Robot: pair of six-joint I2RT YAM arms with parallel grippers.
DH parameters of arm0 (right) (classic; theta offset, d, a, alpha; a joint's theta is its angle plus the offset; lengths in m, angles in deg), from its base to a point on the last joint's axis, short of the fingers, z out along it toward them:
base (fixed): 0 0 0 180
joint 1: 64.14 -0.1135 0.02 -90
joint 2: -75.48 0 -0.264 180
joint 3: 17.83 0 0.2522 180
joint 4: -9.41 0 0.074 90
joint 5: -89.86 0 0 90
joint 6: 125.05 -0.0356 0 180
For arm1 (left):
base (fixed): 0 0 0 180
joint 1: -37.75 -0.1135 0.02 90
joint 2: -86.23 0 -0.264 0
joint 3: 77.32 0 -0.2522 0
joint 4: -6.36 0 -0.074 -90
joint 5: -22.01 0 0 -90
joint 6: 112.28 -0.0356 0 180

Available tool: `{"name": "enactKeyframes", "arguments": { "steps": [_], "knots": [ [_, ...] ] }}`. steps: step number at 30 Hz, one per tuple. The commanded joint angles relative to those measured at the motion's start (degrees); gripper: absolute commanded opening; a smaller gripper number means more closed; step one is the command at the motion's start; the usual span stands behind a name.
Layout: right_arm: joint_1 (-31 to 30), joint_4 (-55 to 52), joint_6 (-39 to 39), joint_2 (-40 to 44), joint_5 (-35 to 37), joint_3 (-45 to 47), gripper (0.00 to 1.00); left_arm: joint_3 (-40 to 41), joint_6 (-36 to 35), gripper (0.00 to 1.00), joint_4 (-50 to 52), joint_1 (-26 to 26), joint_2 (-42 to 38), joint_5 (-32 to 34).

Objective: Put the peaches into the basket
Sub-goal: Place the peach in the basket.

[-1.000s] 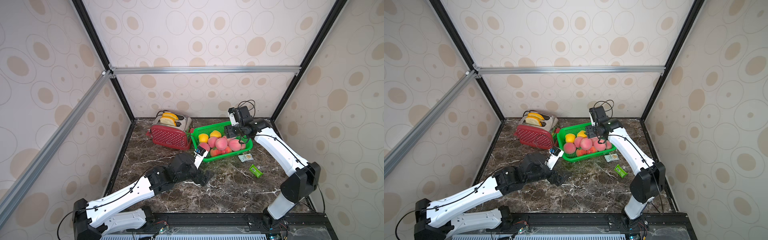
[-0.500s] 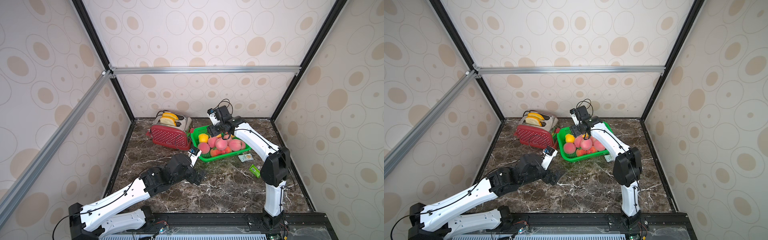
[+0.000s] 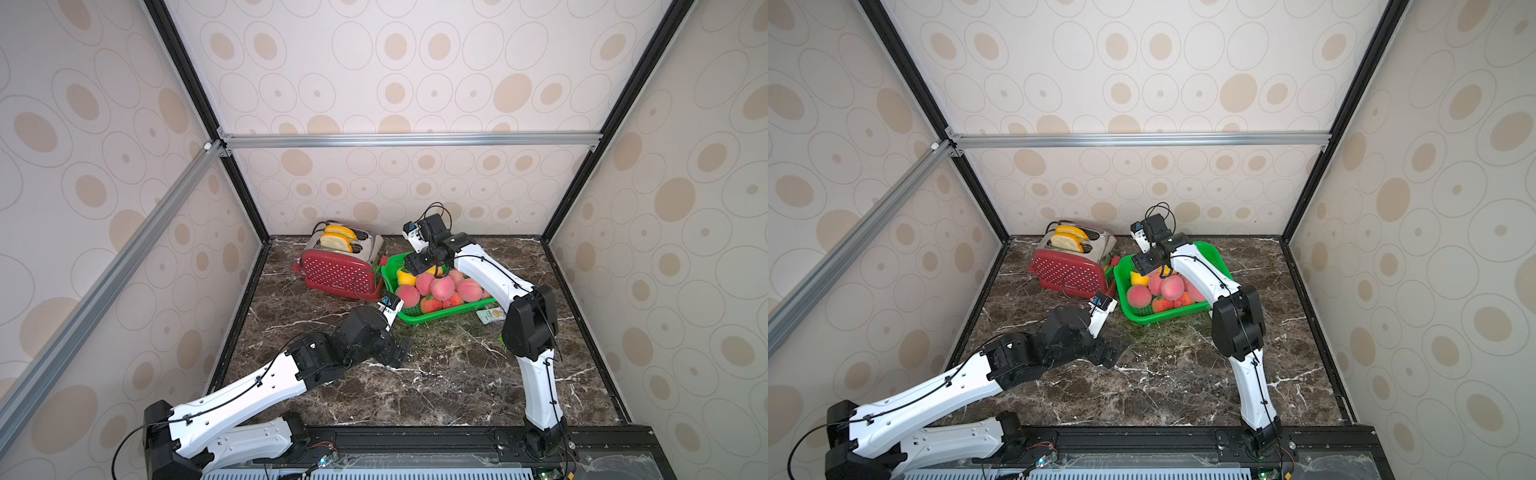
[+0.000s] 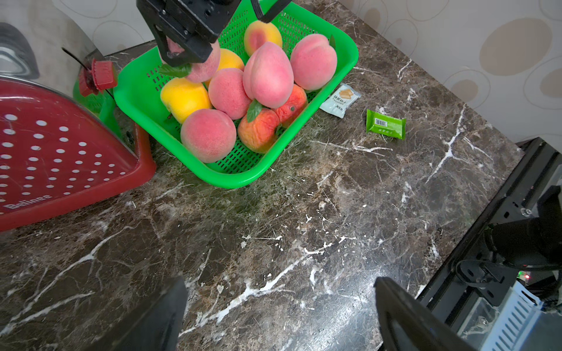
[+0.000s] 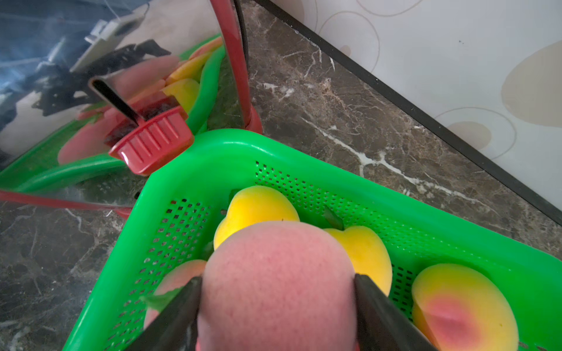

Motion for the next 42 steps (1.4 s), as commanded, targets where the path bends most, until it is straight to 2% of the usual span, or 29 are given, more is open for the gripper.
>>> {"name": "enactKeyframes", "arguments": {
  "steps": [1,14,19,27,30,35,38,42],
  "knots": [
    [0.0,-1.8,0.7,-1.9,-0.9,-2.5,0.67,-1.8,-0.3,0.99,0.9,-0.5,-0.5,1.9],
    [-0.1,-3.4,1.1,-3.9,-0.7,-4.9,0.74,-3.5,0.6,0.99,3.6,-0.8,-0.2,5.2],
    [0.0,-4.1,1.4,-3.4,-0.3,-5.2,0.86,-3.5,1.5,0.99,3.4,-0.9,0.2,5.1],
    [0.2,-5.3,1.3,-1.9,1.1,-5.0,0.96,-3.6,2.2,0.99,3.5,-0.9,0.0,5.3],
    [0.4,-4.9,1.4,1.0,4.2,-3.3,1.00,-3.9,2.4,0.99,4.0,-0.9,-0.1,5.8],
    [1.1,-5.9,1.9,7.2,12.0,0.5,1.00,-4.3,3.9,0.99,5.1,-0.9,-0.2,8.7],
    [1.7,-2.6,1.8,15.1,15.8,9.2,1.00,-4.4,6.2,0.99,6.4,-1.0,-1.1,13.1],
    [1.9,6.4,2.1,29.8,21.8,26.2,1.00,-5.2,8.9,0.99,10.4,-1.2,-2.5,17.6]
  ]
}}
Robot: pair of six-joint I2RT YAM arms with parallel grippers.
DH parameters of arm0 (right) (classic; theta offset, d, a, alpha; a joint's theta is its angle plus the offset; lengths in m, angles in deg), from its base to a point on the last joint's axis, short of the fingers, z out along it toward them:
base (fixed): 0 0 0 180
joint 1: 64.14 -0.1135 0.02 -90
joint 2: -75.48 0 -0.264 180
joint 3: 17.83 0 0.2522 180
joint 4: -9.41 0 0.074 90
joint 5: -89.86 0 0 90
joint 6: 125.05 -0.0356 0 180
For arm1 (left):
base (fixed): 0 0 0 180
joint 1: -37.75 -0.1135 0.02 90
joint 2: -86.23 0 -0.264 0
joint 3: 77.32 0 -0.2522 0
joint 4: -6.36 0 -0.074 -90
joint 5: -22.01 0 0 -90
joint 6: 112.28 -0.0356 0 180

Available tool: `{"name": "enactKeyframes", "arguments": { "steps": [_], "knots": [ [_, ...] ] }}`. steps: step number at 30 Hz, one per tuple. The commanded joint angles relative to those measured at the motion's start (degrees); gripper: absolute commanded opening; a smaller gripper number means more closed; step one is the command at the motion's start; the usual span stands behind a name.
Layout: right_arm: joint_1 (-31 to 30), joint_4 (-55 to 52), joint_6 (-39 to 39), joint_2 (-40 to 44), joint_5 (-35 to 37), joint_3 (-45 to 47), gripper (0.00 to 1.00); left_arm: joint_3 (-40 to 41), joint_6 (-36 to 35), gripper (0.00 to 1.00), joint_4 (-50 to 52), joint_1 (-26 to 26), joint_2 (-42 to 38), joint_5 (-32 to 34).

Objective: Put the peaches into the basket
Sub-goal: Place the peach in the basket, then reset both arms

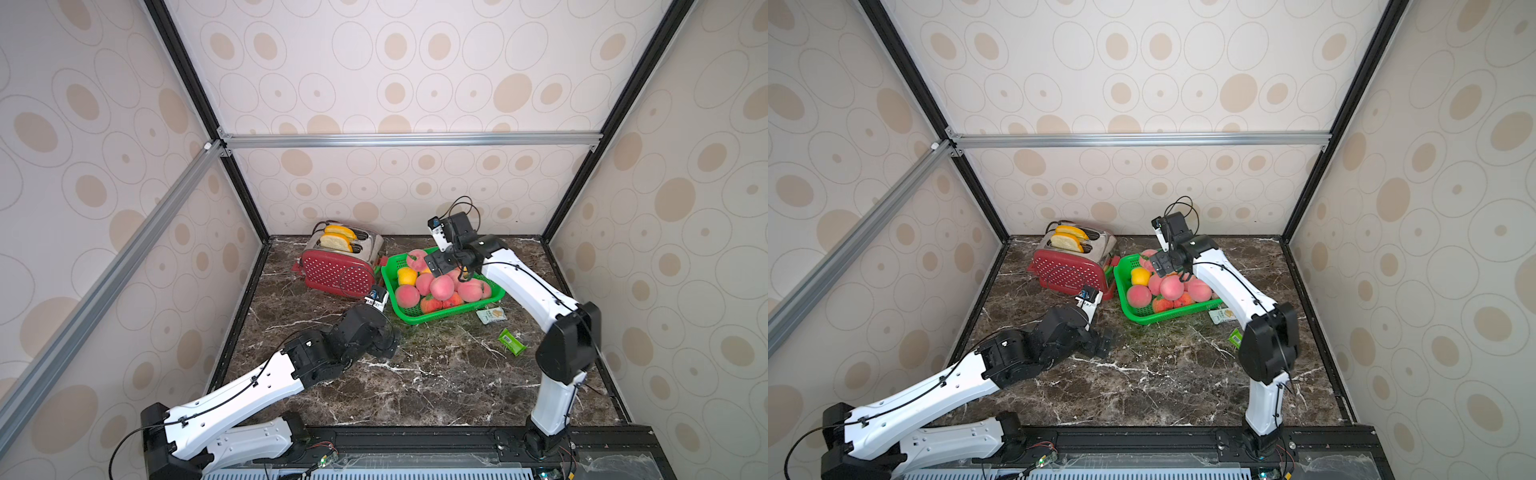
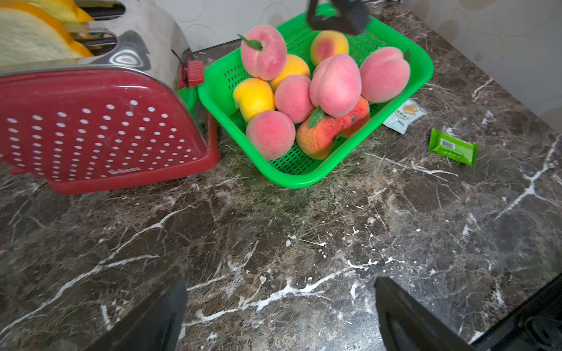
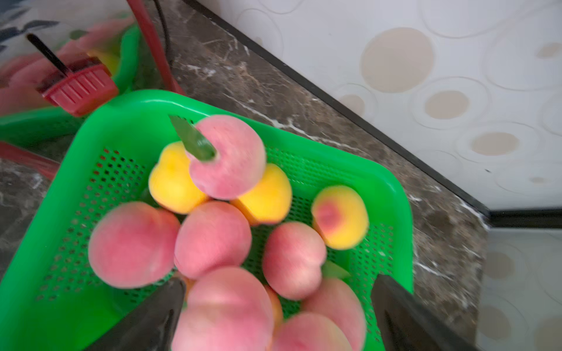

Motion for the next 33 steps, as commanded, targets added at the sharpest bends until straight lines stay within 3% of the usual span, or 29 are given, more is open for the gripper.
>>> {"name": "enactKeyframes", "arguments": {
  "steps": [1,4,10,14,17,19,22,25,27,33],
  "knots": [
    [0.5,7.1,0.9,11.7,6.7,11.3,1.00,-2.7,3.8,0.99,4.9,-0.6,-2.5,7.4],
    [2.7,8.1,-0.3,21.4,10.2,20.6,1.00,-0.7,3.6,0.99,5.1,-2.8,-4.5,14.8],
    [16.9,6.8,-8.6,38.8,6.3,37.1,1.00,6.5,2.7,0.99,-0.9,-20.7,-7.9,13.8],
    [22.4,12.0,-7.2,48.9,13.4,49.4,1.00,14.8,-3.8,0.99,-10.4,-23.3,-10.8,18.3],
    [23.8,25.9,3.6,57.8,0.2,62.6,1.00,23.3,-9.5,0.99,-21.9,-24.2,-14.0,22.3],
    [23.8,35.3,6.1,62.0,-4.8,70.7,1.00,27.8,-11.5,0.99,-28.4,-26.7,-15.8,20.2],
    [24.5,46.0,6.3,59.8,-4.5,76.8,1.00,34.5,-17.9,0.99,-40.5,-30.7,-17.5,16.4],
    [27.5,52.5,6.0,49.7,-9.0,76.7,1.00,38.8,-21.7,0.99,-51.8,-35.7,-14.6,11.7],
    [29.5,57.8,4.1,42.8,-12.4,76.5,1.00,38.6,-24.2,0.99,-55.7,-38.0,-7.7,11.1],
    [31.2,75.8,2.2,35.1,-11.8,81.8,1.00,37.5,-27.7,0.99,-70.7,-43.5,12.1,4.8]
  ]
}}
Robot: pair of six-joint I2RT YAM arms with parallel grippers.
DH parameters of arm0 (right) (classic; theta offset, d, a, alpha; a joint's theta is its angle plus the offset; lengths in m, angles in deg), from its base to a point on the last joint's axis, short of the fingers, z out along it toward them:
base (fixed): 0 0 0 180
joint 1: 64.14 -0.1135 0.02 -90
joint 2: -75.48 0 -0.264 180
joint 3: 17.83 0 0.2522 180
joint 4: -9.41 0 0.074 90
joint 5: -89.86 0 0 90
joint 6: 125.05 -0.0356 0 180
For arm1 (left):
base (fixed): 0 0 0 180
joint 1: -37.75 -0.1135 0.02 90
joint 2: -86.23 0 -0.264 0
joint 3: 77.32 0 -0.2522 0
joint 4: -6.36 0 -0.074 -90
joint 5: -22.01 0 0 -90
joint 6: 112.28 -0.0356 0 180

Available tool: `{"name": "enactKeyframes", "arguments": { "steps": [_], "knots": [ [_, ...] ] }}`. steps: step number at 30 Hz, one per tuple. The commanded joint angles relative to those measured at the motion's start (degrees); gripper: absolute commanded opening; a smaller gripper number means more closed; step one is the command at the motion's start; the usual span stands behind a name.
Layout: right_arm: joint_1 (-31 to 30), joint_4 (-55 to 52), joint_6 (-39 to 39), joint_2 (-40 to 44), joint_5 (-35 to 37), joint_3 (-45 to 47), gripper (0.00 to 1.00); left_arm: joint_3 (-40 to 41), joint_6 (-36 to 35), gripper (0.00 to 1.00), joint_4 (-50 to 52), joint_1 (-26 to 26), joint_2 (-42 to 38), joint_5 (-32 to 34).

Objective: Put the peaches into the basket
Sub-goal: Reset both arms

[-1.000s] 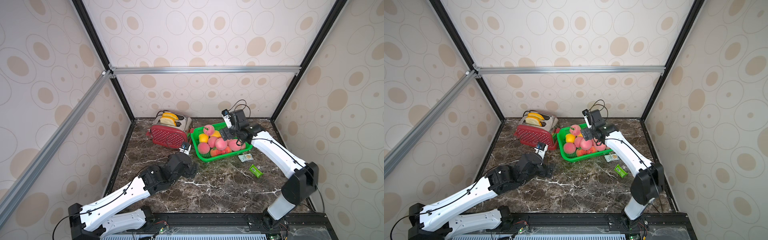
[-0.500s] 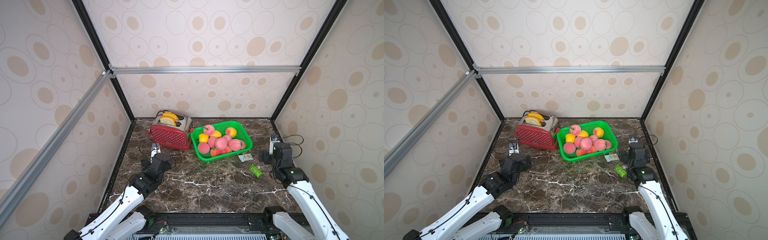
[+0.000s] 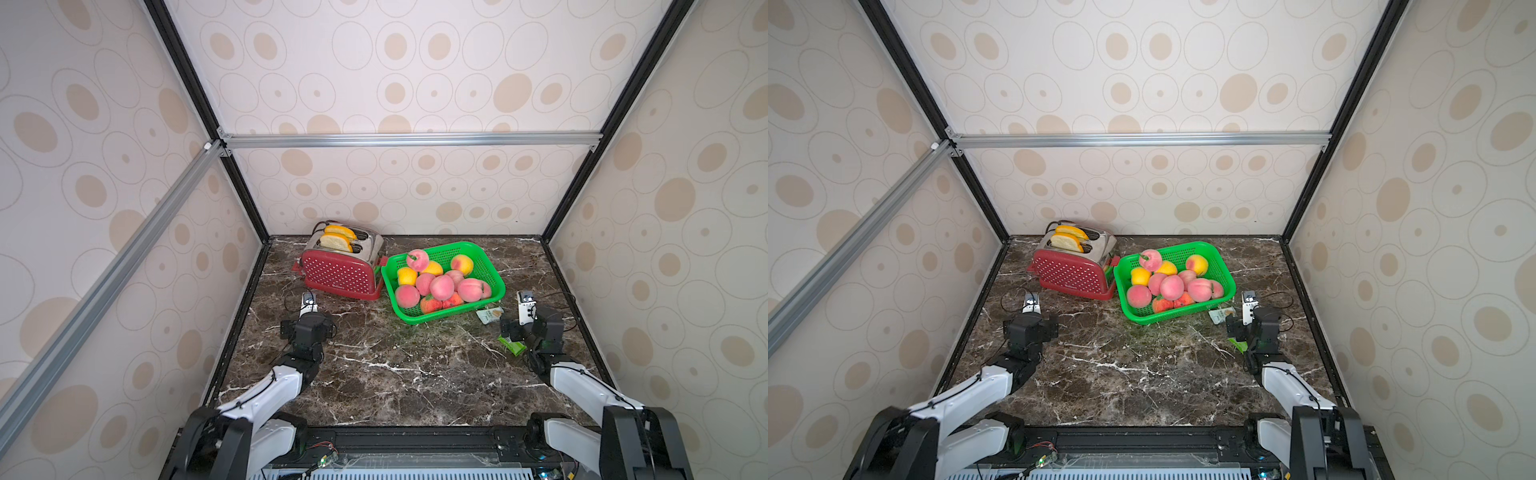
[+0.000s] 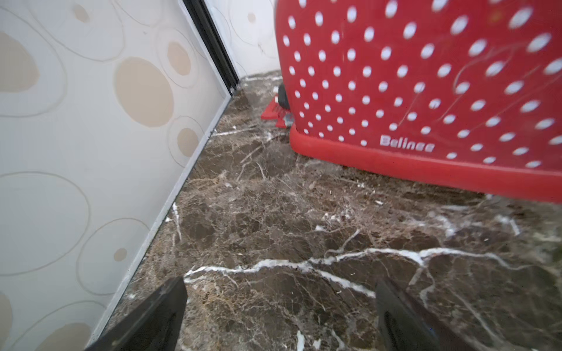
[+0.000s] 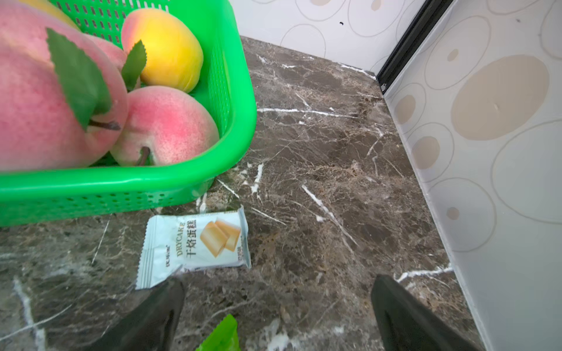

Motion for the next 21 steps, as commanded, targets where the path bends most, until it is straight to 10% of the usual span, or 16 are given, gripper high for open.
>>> {"name": "enactKeyframes", "arguments": {
  "steps": [1,9,15,21],
  "knots": [
    [0.9,17.0,-1.4,-4.4,-1.5,2.7,1.00,-2.2,-6.2,0.99,-14.0,-2.6,7.5,-5.5],
    [1.8,27.1,0.6,-12.7,-2.4,3.2,1.00,-5.5,0.7,0.99,-25.4,-16.0,22.3,-19.6],
    [2.2,39.2,-0.5,-23.8,0.3,3.2,1.00,-3.5,0.0,0.99,-28.1,-16.3,21.6,-21.5],
    [2.0,21.4,-3.6,-22.5,8.1,-4.9,1.00,-2.8,-1.5,0.99,-30.4,-14.5,22.0,-19.6]
  ]
}}
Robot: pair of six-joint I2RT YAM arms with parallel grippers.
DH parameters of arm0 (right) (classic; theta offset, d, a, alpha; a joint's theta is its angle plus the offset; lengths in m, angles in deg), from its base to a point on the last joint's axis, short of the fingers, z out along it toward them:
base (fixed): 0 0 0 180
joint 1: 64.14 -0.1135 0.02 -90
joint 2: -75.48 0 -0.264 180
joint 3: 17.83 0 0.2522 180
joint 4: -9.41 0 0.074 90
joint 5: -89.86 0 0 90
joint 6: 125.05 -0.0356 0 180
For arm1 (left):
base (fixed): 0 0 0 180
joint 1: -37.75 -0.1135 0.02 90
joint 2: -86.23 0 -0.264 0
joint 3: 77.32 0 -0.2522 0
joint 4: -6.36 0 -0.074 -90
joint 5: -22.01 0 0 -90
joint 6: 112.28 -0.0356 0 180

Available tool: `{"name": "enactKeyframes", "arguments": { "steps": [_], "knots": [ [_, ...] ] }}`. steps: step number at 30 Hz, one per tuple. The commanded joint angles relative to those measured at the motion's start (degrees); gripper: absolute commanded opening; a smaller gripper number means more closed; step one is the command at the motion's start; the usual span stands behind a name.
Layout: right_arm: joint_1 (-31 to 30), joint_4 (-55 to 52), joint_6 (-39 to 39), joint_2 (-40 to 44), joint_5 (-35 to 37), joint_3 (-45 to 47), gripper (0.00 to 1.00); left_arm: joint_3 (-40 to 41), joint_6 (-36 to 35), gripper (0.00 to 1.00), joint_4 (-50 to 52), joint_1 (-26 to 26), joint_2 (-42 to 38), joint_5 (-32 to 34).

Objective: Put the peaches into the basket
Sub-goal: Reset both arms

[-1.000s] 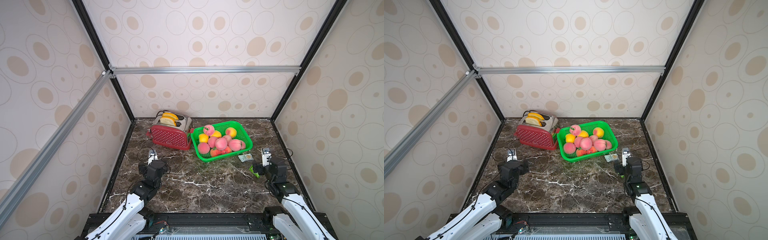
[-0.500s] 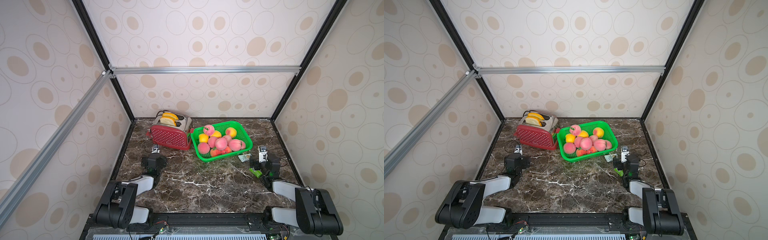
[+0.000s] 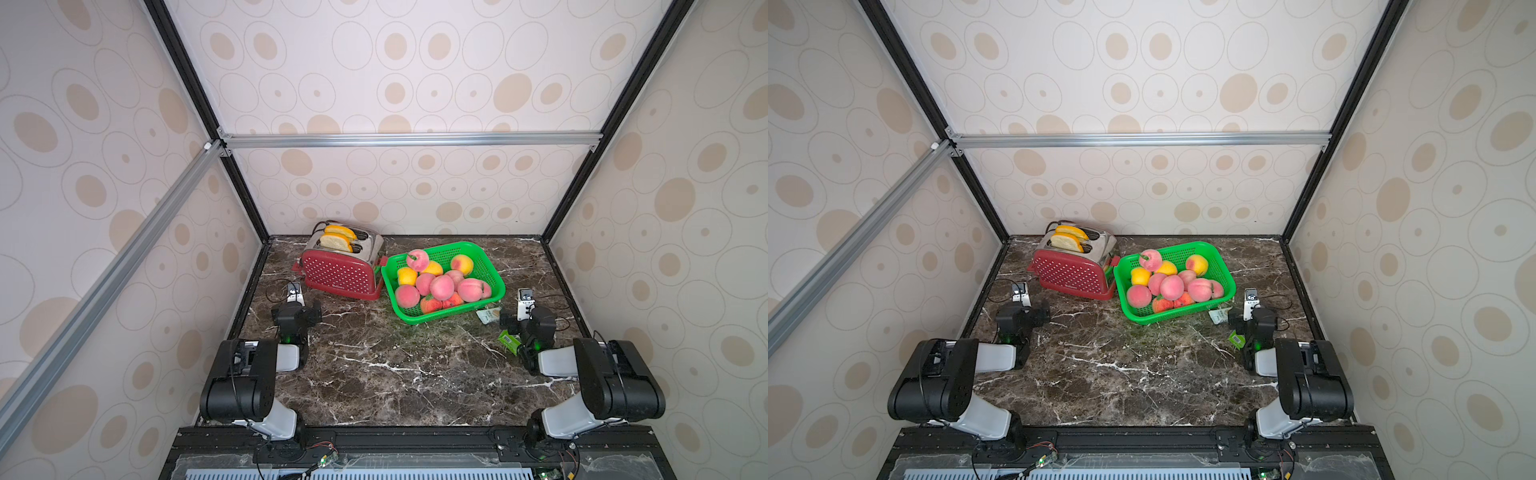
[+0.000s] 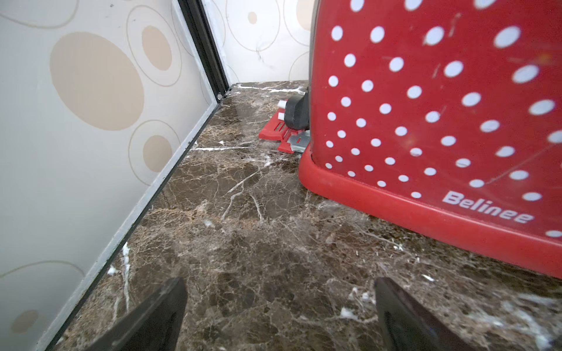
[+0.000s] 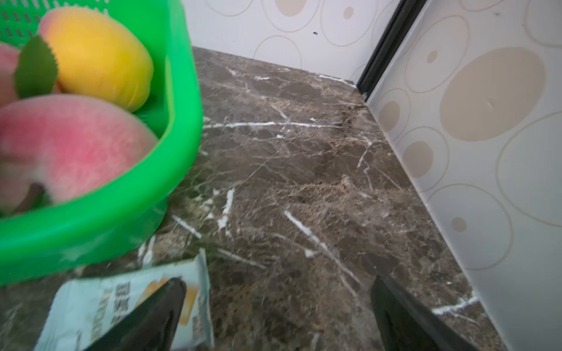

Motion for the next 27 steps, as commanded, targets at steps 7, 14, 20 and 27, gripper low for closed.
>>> {"name": "enactKeyframes", "arguments": {
  "steps": [7,14,20,27],
  "knots": [
    [-0.3,-4.6,-2.0,0.2,5.6,-3.6,1.00,-1.6,0.0,0.99,-0.3,1.0,0.1,2.0],
    [-0.8,-5.1,-1.7,0.3,6.2,-3.8,1.00,-3.0,0.9,0.99,1.9,1.3,0.5,5.0],
    [-0.7,-5.3,-1.7,0.1,6.3,-4.0,1.00,-2.7,0.9,0.99,1.6,1.3,0.2,5.0],
    [-0.8,-5.1,-1.6,0.2,6.3,-3.8,1.00,-2.7,0.9,0.99,1.6,1.3,0.3,5.0]
  ]
}}
